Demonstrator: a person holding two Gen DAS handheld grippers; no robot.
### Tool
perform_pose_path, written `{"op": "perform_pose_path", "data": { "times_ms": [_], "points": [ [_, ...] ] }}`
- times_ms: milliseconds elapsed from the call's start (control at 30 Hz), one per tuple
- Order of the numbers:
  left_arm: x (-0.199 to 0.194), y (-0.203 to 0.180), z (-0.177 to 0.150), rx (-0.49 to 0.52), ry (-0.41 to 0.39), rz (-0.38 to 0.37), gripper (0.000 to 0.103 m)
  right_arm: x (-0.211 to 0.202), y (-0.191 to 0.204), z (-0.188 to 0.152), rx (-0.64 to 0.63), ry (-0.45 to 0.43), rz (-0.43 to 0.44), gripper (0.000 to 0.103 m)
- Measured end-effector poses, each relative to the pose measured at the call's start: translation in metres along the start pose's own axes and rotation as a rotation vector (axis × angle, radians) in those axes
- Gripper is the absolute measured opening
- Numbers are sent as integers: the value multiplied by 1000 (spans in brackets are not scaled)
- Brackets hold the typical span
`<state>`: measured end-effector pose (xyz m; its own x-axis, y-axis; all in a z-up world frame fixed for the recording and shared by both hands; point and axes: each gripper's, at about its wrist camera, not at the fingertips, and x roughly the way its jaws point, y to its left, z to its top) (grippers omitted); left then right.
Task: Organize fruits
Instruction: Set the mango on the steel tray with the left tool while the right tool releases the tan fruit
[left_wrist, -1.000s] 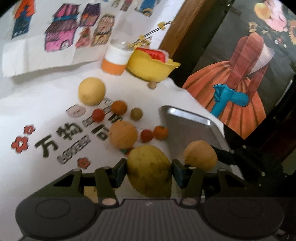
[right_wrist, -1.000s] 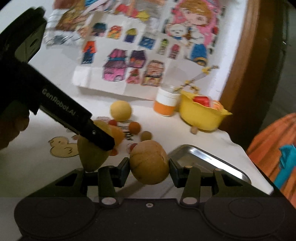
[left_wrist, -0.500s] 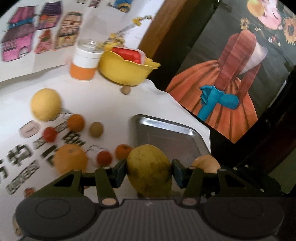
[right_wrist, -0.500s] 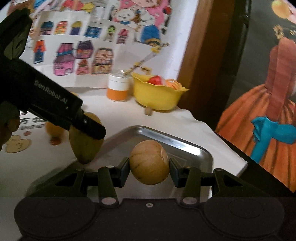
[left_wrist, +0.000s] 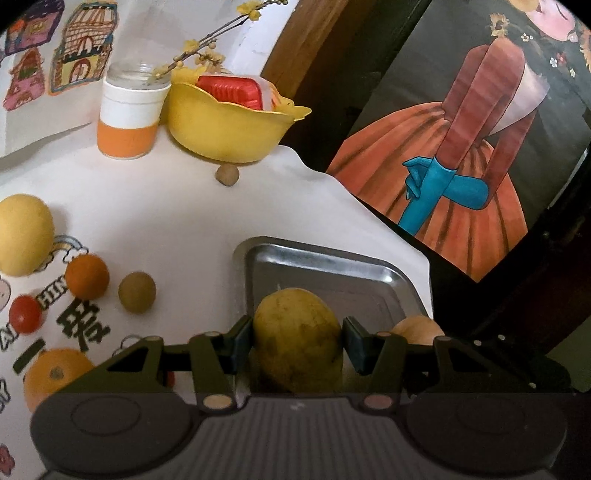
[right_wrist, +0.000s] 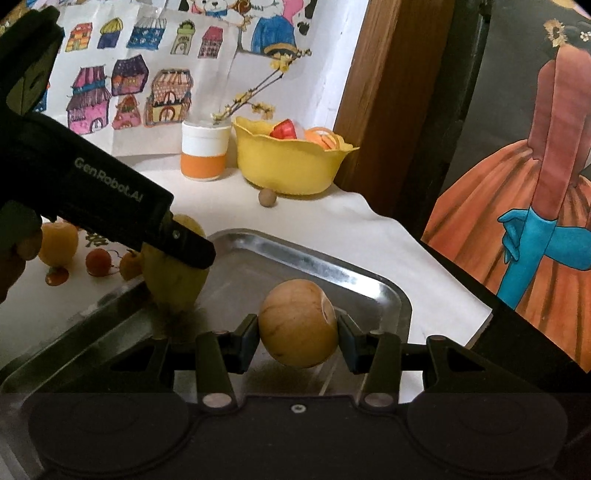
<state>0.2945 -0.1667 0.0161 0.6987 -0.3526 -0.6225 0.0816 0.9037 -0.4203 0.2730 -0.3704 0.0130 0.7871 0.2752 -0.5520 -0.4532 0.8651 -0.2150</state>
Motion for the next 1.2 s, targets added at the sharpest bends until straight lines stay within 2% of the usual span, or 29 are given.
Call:
{"op": "perform_pose_path", "data": {
  "times_ms": [300,400,600,667,700,733,800,933,1100,1200],
  "points": [
    [7,6,3,4,15,2,57,13,6,5,-44,50,-1,47],
    [8,7,3,5,23,10,57,13,8,9,-59,41,-11,48],
    [8,4,3,23,31,21,57,15,13,11,-81,52,-3,63],
    [8,4,3,23,34,18,57,13,13,10,-75,51,1,75],
    [7,4,3,22,33,19,58,12,13,10,-70,48,0,77],
    [6,4,3,22,32,19,60,11,14,10,-65,43,-1,81],
    [4,3,3,26,33,14,72,8,14,11,-60,33,-7,86],
    [-5,0,2,39,6,-9,84,-1,17,13,-50,11,-8,99],
    [-23,-6,1,56,-40,-32,99,-19,23,14,-18,-32,-10,102],
    [-38,-9,-1,80,-81,-34,102,-32,28,13,4,-55,-17,102]
  ]
}}
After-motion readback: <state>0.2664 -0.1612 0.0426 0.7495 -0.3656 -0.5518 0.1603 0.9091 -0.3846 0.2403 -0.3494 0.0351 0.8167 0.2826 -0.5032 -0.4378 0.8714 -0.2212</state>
